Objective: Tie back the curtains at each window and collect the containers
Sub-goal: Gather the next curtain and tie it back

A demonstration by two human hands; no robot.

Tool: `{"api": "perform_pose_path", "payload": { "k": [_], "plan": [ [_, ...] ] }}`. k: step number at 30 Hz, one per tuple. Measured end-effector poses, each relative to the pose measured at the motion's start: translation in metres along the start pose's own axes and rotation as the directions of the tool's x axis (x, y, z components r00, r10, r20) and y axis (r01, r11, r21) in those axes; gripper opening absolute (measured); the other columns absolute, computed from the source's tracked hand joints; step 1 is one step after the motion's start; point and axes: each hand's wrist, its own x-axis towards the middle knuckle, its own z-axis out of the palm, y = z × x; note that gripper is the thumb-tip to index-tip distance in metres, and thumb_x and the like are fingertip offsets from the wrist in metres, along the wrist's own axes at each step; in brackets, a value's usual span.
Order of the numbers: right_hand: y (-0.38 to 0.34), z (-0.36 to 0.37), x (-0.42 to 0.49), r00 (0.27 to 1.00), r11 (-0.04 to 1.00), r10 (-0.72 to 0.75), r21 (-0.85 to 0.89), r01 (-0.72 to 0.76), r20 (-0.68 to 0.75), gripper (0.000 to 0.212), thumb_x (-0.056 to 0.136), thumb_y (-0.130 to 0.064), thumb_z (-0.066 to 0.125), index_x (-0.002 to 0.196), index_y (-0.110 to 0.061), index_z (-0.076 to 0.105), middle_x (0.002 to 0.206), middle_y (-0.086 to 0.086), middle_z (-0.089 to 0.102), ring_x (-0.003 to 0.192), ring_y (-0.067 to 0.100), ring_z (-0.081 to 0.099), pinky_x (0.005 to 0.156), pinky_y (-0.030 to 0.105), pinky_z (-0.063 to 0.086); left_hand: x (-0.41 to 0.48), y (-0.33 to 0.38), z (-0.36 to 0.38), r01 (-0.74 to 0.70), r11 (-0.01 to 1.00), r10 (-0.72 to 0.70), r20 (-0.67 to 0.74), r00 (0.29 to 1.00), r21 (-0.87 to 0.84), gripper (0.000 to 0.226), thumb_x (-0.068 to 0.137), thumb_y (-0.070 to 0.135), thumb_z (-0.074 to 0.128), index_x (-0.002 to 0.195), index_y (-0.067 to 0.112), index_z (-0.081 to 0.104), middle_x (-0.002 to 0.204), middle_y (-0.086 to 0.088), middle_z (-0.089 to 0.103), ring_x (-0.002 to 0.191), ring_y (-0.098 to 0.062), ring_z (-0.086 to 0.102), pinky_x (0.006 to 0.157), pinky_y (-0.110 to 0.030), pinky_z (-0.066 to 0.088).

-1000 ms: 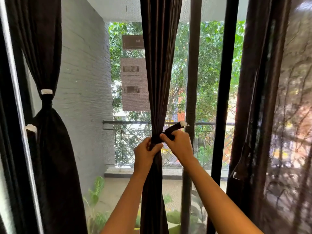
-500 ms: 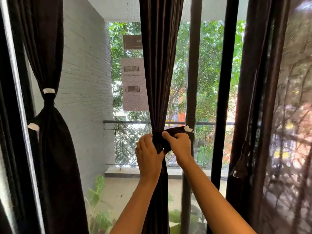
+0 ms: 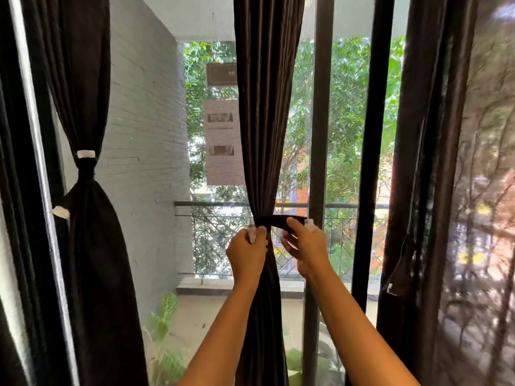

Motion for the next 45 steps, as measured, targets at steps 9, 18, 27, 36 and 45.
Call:
{"api": "perform_pose_path", "payload": {
  "k": [9, 18, 27, 36, 45],
  "plan": [
    [0.031, 0.004, -0.024, 0.971, 0.975, 0.224, -0.021, -0.223, 0.077, 0.013, 0.085, 0.0, 0.065, 0.094, 0.001, 0.055, 0.065, 0.013, 0.067, 0.057, 0.02, 0.068, 0.054, 0.029, 0.059, 0.003, 0.009, -0.008, 0.052, 0.997, -0.051, 0.032, 0.998, -0.06, 0.031, 0.075, 0.038, 0.076, 0.068, 0.014, 0.057, 0.066, 0.0, 0.064, 0.062, -0.016, 0.061, 0.059, -0.03, 0.047],
    [0.03, 0.022, -0.025, 0.992, 0.98, 0.121, -0.154, -0.123, -0.019, 0.021, 0.08, -0.014, 0.073, 0.075, -0.003, 0.056, 0.064, 0.017, 0.062, 0.049, 0.022, 0.06, 0.07, 0.051, 0.059, -0.002, 0.026, -0.016, -0.164, 0.975, 0.157, 0.057, 0.986, 0.148, 0.015, 0.084, 0.026, 0.068, 0.091, 0.02, 0.056, 0.079, 0.007, 0.061, 0.071, -0.01, 0.058, 0.057, -0.016, 0.042],
    [0.012, 0.035, -0.026, 0.898, 0.894, 0.44, 0.095, -0.438, 0.006, 0.021, 0.088, -0.017, 0.053, 0.067, -0.014, 0.051, 0.064, -0.001, 0.049, 0.056, 0.012, 0.047, 0.057, 0.023, 0.043, -0.009, 0.022, -0.022, -0.199, 0.963, 0.185, 0.09, 0.979, 0.184, 0.02, 0.085, 0.018, 0.06, 0.103, 0.027, 0.053, 0.064, 0.002, 0.054, 0.06, -0.014, 0.054, 0.053, -0.028, 0.043],
    [-0.001, 0.045, -0.025, 0.916, 0.88, 0.401, 0.269, -0.392, 0.024, 0.016, 0.09, -0.014, 0.062, 0.077, -0.004, 0.062, 0.046, 0.003, 0.061, 0.028, 0.009, 0.053, 0.027, 0.012, 0.031, -0.012, 0.018, -0.024, -0.419, 0.843, 0.366, 0.21, 0.906, 0.339, 0.014, 0.093, 0.022, 0.05, 0.104, 0.02, 0.059, 0.077, 0.001, 0.063, 0.069, -0.014, 0.06, 0.06, -0.032, 0.05],
    [-0.01, 0.04, -0.019, 0.847, 0.78, 0.52, 0.341, -0.524, 0.111, 0.022, 0.093, -0.009, 0.048, 0.073, -0.003, 0.054, 0.045, 0.005, 0.054, 0.021, 0.011, 0.043, 0.025, 0.012, 0.027, -0.017, 0.015, -0.025, -0.468, 0.792, 0.414, 0.219, 0.884, 0.391, 0.014, 0.095, 0.028, 0.051, 0.101, 0.017, 0.057, 0.081, -0.001, 0.06, 0.07, -0.013, 0.058, 0.054, -0.02, 0.04]
  ]
}}
